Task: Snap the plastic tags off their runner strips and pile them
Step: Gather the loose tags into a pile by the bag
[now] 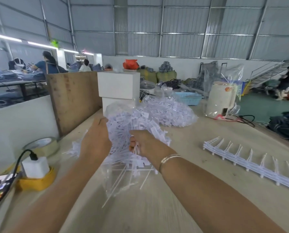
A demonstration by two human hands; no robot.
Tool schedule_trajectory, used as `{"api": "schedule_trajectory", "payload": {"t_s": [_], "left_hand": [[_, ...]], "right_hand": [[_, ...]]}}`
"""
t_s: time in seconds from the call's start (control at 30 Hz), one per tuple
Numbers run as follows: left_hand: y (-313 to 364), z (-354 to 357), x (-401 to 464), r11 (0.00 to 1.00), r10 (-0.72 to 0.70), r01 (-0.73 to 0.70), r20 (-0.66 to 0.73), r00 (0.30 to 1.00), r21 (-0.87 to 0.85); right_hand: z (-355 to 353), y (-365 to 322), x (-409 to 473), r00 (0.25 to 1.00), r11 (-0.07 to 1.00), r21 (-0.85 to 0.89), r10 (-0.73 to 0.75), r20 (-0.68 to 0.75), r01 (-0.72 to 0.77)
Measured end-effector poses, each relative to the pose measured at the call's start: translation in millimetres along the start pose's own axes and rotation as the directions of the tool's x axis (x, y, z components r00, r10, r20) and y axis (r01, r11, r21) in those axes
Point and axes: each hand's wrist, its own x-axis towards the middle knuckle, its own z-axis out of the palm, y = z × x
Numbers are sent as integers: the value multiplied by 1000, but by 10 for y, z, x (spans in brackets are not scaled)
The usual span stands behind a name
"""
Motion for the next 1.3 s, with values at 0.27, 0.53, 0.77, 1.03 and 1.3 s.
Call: {"api": "schedule_trajectory", "payload": {"t_s": [0.27,0.53,0.77,1.03,1.3], "left_hand": [[63,18,-84,912,363,-387,-173,916,-136],[76,269,29,933,212,-228,87,973,280],[227,439,-115,860,390,-401,100,915,315],[384,1111,-281,862,359,-442,319,877,246],[150,969,-44,959,242,-247,53,969,137]], "right_hand": [[478,-118,532,996,953,-291,-61,70,78],[-477,-281,218,890,288,-935,-452,59,208],[-1217,73,228,898,894,-440,-254,-358,77],[-935,233,175,916,880,-343,-386,-109,329],[-1172,267,240,969,965,96,-240,-51,244]]}}
